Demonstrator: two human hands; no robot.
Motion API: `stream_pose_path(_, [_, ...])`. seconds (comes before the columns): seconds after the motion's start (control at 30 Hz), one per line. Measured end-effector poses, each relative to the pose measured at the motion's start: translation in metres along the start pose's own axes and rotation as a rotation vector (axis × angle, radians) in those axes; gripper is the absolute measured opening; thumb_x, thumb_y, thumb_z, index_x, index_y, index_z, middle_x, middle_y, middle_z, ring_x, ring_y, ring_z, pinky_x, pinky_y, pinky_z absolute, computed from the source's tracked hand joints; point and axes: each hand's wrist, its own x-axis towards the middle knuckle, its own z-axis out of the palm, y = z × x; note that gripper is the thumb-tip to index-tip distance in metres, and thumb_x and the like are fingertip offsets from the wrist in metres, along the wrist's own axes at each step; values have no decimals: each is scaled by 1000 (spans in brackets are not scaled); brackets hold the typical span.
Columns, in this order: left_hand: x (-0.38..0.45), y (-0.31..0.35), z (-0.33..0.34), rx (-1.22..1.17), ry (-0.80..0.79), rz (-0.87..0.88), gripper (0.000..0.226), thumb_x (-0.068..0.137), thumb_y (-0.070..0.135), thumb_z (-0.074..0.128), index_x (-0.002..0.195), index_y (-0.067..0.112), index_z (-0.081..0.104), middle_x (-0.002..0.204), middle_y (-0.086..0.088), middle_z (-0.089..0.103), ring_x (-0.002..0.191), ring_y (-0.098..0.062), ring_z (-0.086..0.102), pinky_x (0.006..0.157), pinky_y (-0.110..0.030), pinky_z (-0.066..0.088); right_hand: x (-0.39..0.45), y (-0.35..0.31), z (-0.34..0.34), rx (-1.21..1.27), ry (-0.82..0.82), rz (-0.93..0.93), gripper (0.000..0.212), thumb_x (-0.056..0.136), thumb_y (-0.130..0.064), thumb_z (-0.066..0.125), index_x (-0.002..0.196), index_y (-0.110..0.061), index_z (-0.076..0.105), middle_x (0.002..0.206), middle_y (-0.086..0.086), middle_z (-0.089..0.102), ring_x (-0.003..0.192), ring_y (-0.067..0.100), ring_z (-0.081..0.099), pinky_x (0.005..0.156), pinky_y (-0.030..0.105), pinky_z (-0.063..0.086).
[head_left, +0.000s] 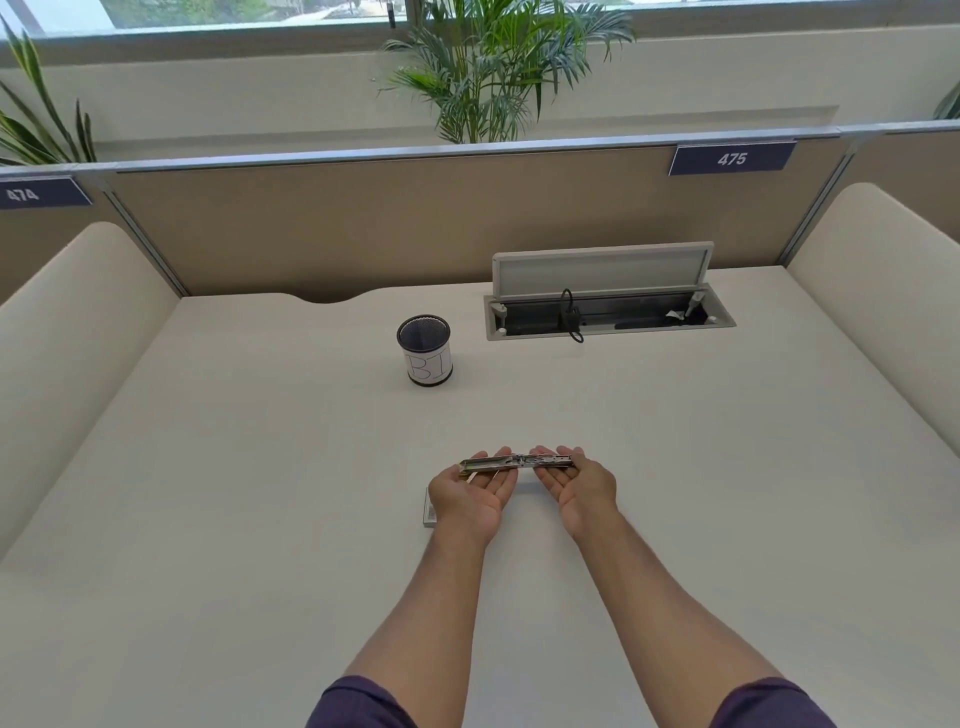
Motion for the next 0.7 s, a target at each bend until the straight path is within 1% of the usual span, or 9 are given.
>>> stream_pose_path(0.1, [1, -1, 0, 13, 40, 22, 38, 102, 20, 25, 105, -4, 55, 118, -34, 63, 116, -47, 60, 104, -55, 47, -1, -1, 0, -5, -1, -3, 27, 111, -15, 37, 100, 1, 55, 96, 26, 70, 87, 34, 71, 77, 39, 58])
stream_pose_path(0.2, [0, 2, 4, 123, 118, 114, 30, 96, 9, 33, 103, -1, 60, 107, -28, 68, 106, -42, 66, 97, -49, 53, -1, -3, -1, 5, -3, -2, 27, 110, -15, 37, 100, 1, 55, 96, 26, 70, 87, 34, 71, 76, 38, 58])
stream_pose_path(0.27, [-1, 6, 6, 381, 188, 232, 28, 90, 1, 39, 98, 2, 66, 93, -18, 73, 93, -33, 68, 85, -41, 56, -1, -6, -3, 5, -1, 2, 26, 110, -15, 37, 101, 1, 56, 98, 26, 71, 91, 36, 71, 76, 38, 58])
stream_pose_path(0.33, [-3, 10, 7, 778, 229, 401, 28, 85, 2, 44, 89, 9, 71, 82, -5, 75, 87, -24, 69, 71, -30, 52, -1, -9, -4, -15, -8, 3, 24, 108, -13, 38, 106, 2, 58, 100, 26, 71, 96, 39, 70, 77, 39, 58])
stream_pose_path(0.4, [-8, 11, 8, 1234, 226, 583, 20, 85, 15, 51, 85, 20, 70, 81, 7, 73, 87, -19, 68, 73, -30, 49, -1, -10, -4, -49, -29, 4, 24, 107, -13, 40, 110, 2, 59, 103, 26, 72, 97, 39, 71, 80, 40, 59])
stream_pose_path(0.47, [-11, 10, 9, 1655, 143, 772, 11, 86, 28, 54, 91, 26, 65, 84, 13, 70, 88, -14, 64, 84, -34, 48, -1, -11, -5, -88, -58, 5, 25, 106, -15, 42, 110, 2, 61, 105, 26, 73, 94, 37, 72, 82, 41, 59])
stream_pose_path(0.5, [-11, 9, 10, 1775, 42, 821, 11, 87, 33, 57, 95, 29, 63, 87, 13, 70, 88, -12, 64, 86, -34, 48, -1, -10, -5, -101, -67, 6, 26, 106, -16, 43, 110, 2, 62, 105, 26, 73, 93, 37, 72, 83, 42, 59])
stream_pose_path(0.6, [-12, 1, 11, 1933, -306, 687, 23, 89, 39, 61, 111, 37, 58, 102, 12, 68, 95, -12, 64, 87, -37, 54, 1, -9, -7, -101, -63, 6, 28, 106, -16, 44, 111, 3, 64, 102, 24, 75, 92, 37, 73, 79, 41, 60])
stream_pose_path(0.7, [-11, -7, 9, 2043, -438, 676, 39, 95, 21, 56, 125, 45, 50, 117, 6, 66, 105, -16, 62, 89, -44, 55, 2, -7, -8, -95, -50, 12, 28, 106, -17, 48, 110, 3, 68, 96, 21, 75, 85, 34, 73, 74, 39, 59])
